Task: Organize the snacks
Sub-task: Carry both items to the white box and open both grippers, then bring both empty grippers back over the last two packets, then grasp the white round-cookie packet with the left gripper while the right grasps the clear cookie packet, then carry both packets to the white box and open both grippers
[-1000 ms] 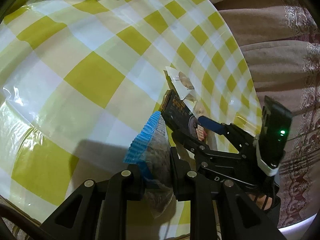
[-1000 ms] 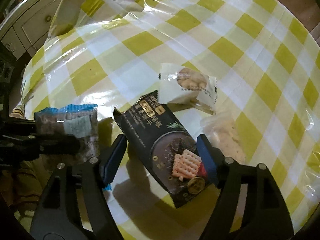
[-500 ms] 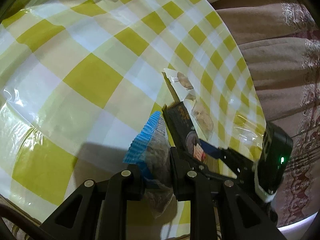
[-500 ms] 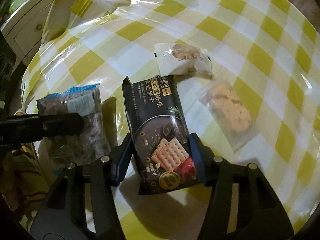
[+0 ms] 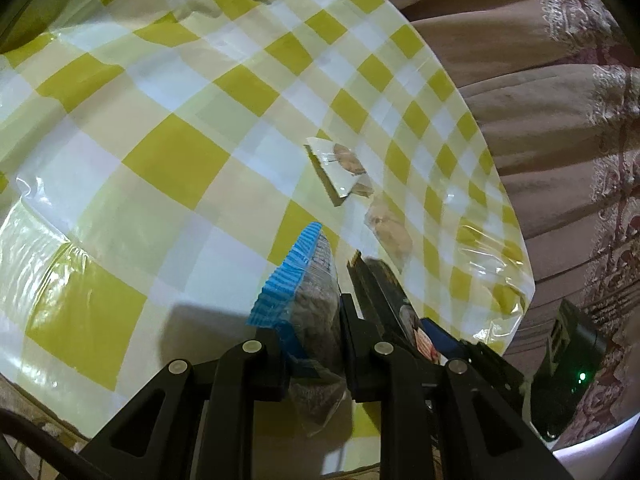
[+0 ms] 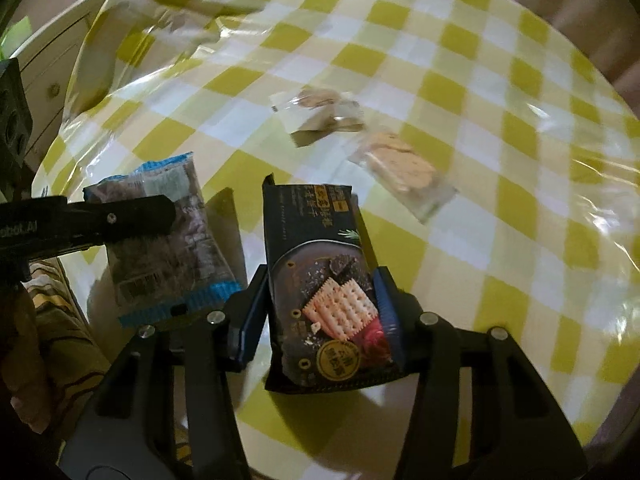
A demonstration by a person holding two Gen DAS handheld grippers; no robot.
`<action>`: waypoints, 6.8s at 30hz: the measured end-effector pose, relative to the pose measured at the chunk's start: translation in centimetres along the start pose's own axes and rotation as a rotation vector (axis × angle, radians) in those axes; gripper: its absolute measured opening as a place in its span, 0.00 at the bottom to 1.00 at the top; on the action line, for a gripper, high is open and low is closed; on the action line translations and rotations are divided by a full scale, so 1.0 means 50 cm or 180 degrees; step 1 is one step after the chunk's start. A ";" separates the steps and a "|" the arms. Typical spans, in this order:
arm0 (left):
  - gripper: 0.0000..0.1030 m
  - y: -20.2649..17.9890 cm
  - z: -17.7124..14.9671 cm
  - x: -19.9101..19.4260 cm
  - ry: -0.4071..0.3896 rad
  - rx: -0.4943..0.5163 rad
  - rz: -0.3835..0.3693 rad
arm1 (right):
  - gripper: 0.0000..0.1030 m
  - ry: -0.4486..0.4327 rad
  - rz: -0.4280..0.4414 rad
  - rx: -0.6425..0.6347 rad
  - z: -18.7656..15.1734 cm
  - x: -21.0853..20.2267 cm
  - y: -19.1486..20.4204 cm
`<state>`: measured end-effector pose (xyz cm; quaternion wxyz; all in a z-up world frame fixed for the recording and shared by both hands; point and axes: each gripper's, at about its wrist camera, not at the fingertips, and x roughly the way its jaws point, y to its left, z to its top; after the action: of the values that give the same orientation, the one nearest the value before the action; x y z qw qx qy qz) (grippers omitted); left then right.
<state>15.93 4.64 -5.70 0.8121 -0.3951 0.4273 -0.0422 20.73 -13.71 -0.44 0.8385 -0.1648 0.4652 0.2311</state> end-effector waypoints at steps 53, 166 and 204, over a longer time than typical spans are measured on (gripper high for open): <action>0.32 -0.594 -0.595 0.215 0.1926 0.1978 -0.0567 | 0.51 0.0110 -0.1162 0.2427 -0.658 -0.349 -0.471; 0.48 -0.386 -0.082 0.112 0.0644 0.2816 0.0432 | 0.38 -0.0095 -0.0598 0.0968 -0.118 -0.124 -0.263; 0.67 -0.594 -0.683 0.084 0.1710 0.2710 -0.0317 | 0.38 0.0023 -0.1590 0.2481 -0.709 -0.471 -0.395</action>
<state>1.74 -38.05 0.64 0.7596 -0.0240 0.5466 -0.3516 -4.39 -53.22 2.76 0.8662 0.0549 0.4664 -0.1707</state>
